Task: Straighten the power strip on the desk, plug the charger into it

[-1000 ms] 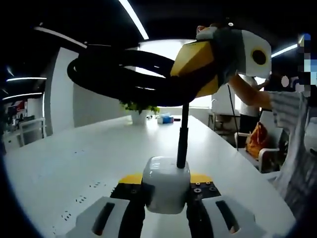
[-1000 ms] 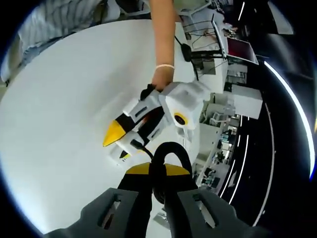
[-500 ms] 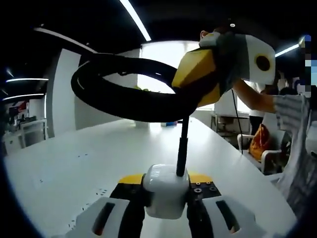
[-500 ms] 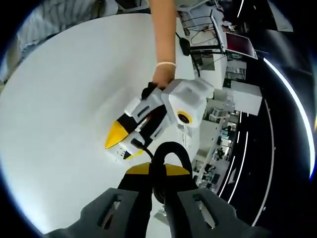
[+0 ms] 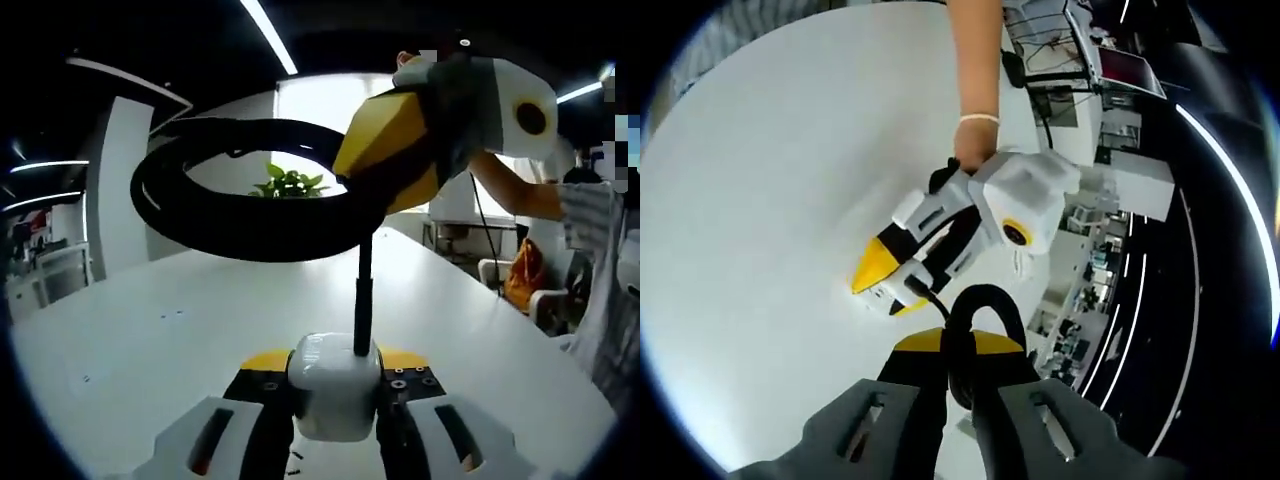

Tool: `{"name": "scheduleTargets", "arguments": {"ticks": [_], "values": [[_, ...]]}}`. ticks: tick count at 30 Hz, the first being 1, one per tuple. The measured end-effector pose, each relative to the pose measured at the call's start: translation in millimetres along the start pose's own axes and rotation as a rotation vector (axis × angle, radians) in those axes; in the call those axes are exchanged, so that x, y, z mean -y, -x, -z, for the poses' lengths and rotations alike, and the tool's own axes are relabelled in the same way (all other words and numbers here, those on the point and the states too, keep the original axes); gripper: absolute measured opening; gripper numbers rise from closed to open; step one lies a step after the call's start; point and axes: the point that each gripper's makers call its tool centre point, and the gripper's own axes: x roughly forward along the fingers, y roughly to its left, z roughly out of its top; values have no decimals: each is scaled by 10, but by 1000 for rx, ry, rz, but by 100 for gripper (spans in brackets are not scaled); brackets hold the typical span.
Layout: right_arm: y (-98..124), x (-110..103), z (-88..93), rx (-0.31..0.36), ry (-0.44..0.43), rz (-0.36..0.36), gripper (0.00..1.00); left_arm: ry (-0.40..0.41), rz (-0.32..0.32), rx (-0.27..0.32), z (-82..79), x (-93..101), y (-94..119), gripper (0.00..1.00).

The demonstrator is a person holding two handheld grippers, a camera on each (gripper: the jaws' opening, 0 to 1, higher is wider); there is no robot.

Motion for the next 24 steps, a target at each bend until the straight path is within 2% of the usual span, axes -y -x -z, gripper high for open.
{"name": "scheduleTargets", "arguments": {"ticks": [8,14,24], "values": [[-89,3,48,-31,32,-24,5,-44,3,10,18,-120,-92,29],[-129,-4,110,-44,28,-45,5,-36,19,-7,25,-175,-156,29],[-165,-31,126,-72,58,-64,5,-32,23,-3,36,-218,-213,29]]}}
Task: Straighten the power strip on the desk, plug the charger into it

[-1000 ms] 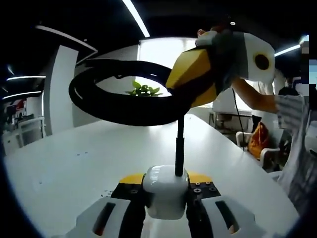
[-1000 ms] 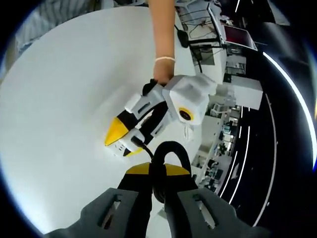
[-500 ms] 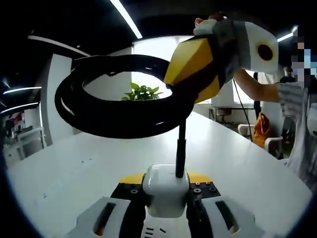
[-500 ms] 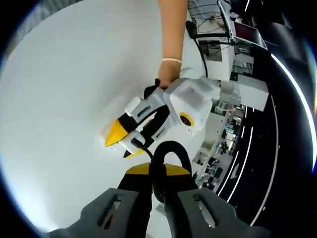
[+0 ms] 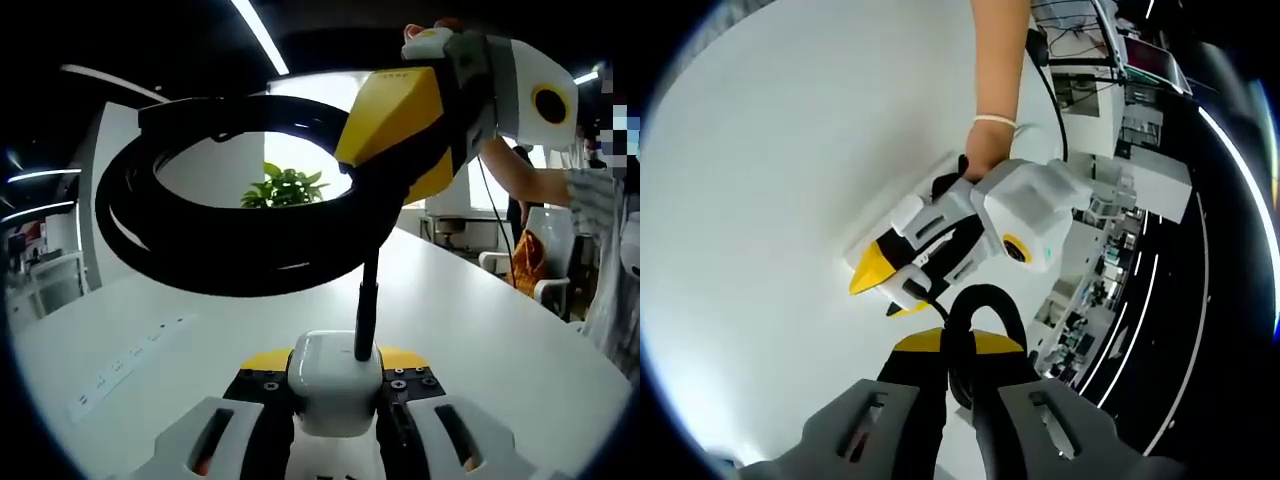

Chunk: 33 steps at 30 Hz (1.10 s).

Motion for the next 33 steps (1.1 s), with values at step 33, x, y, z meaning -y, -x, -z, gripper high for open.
{"name": "scheduleTargets", "arguments": {"ticks": [33], "values": [[13,-204,-53,85,-118,55,7,-159,-46,-146,173,-58,-64,28]]}}
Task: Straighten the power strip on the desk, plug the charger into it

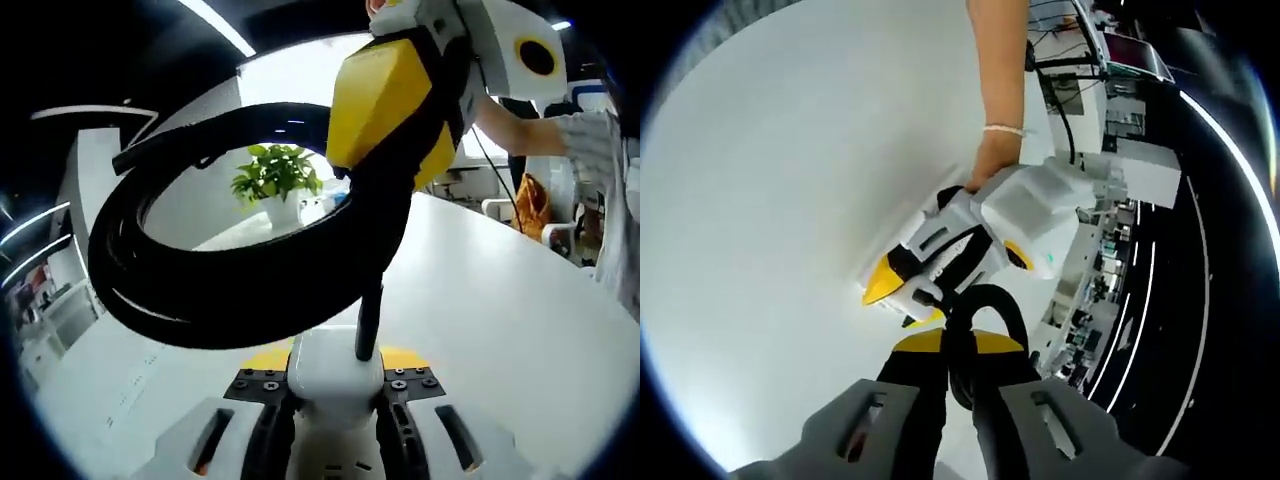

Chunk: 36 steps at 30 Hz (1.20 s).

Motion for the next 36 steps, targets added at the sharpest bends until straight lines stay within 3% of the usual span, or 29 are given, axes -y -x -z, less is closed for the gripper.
{"name": "scheduleTargets", "arguments": {"ticks": [4,6,10,11,15,17,19,23,25,27,29,33,36], "values": [[92,64,-3,39,-55,59,8,11,-3,-3,4,-6,0,28],[155,155,-36,100,-66,103,12,32,0,6,8,-15,10,28],[240,220,-9,181,-256,135,26,18,-2,8,9,0,17,28],[246,218,13,198,-309,134,32,18,-3,9,10,3,19,28],[181,154,119,237,-595,138,80,17,-3,8,12,4,23,28],[141,115,182,244,-693,154,89,16,-5,8,14,7,25,28],[99,29,139,310,-790,127,98,17,-7,9,16,9,27,28],[6,-195,141,356,-1028,35,100,17,-8,9,20,14,28,28],[-30,-248,99,409,-1109,5,100,18,-9,10,21,11,27,28],[-51,-286,38,467,-1139,-7,100,19,-9,10,22,6,24,28],[-80,-335,10,484,-1140,-13,97,21,-9,11,23,4,22,28],[-97,-377,-38,513,-1140,-40,74,26,-6,10,25,0,18,28],[-85,-337,-77,558,-1178,-46,64,30,-5,12,25,3,17,28]]}}
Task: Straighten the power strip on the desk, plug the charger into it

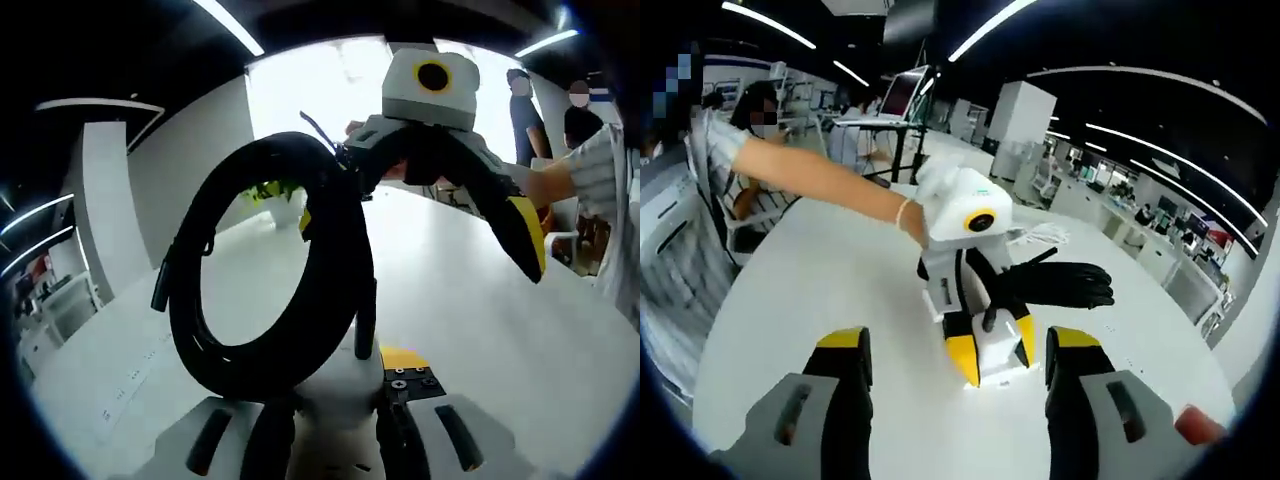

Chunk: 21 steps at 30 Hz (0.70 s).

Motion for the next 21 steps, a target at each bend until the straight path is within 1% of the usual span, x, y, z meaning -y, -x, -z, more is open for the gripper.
{"name": "scheduleTargets", "arguments": {"ticks": [4,5,7,8,10,11,14,16,19,21], "values": [[-68,59,0,12,-14,13,45,-1,0,2,0,-5,-4,28],[-92,79,3,17,-25,13,42,-2,0,1,0,-7,-5,28],[-136,100,-40,63,-71,5,35,-5,-1,0,0,-3,-6,28],[-166,105,-67,94,-103,-12,33,-7,-2,-2,1,0,-7,28],[-211,112,-107,143,-150,-31,31,-8,-3,-4,1,0,-8,28],[-231,131,-97,145,-156,-26,30,-7,-4,-4,1,0,-8,28],[-298,167,-40,131,-137,-11,24,-9,-4,-7,0,0,-9,28],[-323,198,-2,133,-148,-15,20,-10,-4,-7,0,1,-9,28],[-345,193,54,126,-145,-25,19,-9,-3,-6,-2,1,-10,28],[-348,230,80,128,-129,-14,19,-7,-3,-5,-4,-6,-12,28]]}}
